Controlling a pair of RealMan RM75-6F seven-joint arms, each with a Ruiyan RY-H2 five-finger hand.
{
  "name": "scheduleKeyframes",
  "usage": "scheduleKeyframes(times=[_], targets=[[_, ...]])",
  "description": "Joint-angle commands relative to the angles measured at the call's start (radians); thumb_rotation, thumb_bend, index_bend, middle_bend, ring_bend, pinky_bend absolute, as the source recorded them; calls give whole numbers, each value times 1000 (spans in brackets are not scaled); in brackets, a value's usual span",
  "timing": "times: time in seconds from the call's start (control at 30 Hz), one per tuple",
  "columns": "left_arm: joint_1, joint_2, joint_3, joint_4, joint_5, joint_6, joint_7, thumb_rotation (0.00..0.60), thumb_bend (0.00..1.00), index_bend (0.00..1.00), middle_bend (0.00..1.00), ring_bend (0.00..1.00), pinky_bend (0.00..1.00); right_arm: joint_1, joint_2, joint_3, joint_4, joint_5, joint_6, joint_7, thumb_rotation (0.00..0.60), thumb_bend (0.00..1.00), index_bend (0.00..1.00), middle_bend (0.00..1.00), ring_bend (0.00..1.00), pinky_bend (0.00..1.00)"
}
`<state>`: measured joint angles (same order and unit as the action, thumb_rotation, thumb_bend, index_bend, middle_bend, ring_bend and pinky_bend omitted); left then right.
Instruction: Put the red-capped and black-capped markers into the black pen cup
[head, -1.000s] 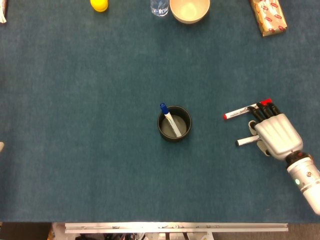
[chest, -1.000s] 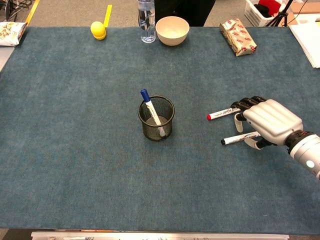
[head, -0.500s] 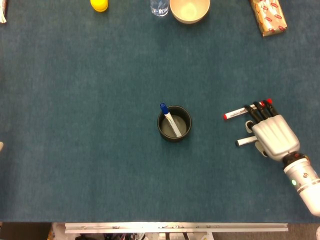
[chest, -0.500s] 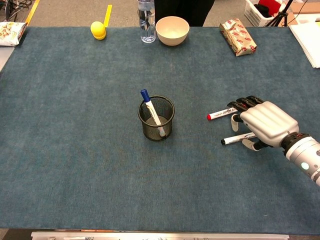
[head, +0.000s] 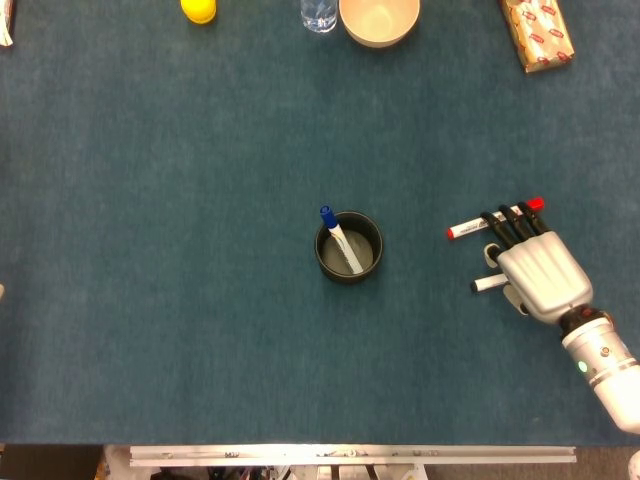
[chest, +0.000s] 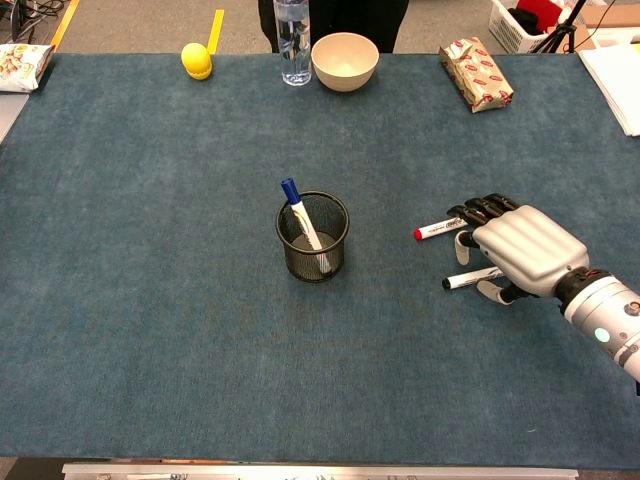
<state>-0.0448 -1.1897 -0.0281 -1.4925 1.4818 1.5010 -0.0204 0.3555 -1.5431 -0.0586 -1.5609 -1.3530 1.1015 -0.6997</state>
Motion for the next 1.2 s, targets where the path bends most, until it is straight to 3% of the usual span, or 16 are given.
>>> scheduleKeyframes(times=[0.03,0.4,1.2], targets=[[1,1,0,-1,1,1,0,600,91,463,447,396,549,1,-1,-1,2,3,-2,-3,600,248,452,113,70,88],[1,-1,0,1,1,0,0,600,91,463,447,397,549,4,-5,-4,5,16,-8,-16,600,249,456,113,69,88],[4,-5,1,6,2,0,-3,600,91,463,447,397,549,7,-15,-6,12,39,-7,-49,600,294,577,119,70,88]])
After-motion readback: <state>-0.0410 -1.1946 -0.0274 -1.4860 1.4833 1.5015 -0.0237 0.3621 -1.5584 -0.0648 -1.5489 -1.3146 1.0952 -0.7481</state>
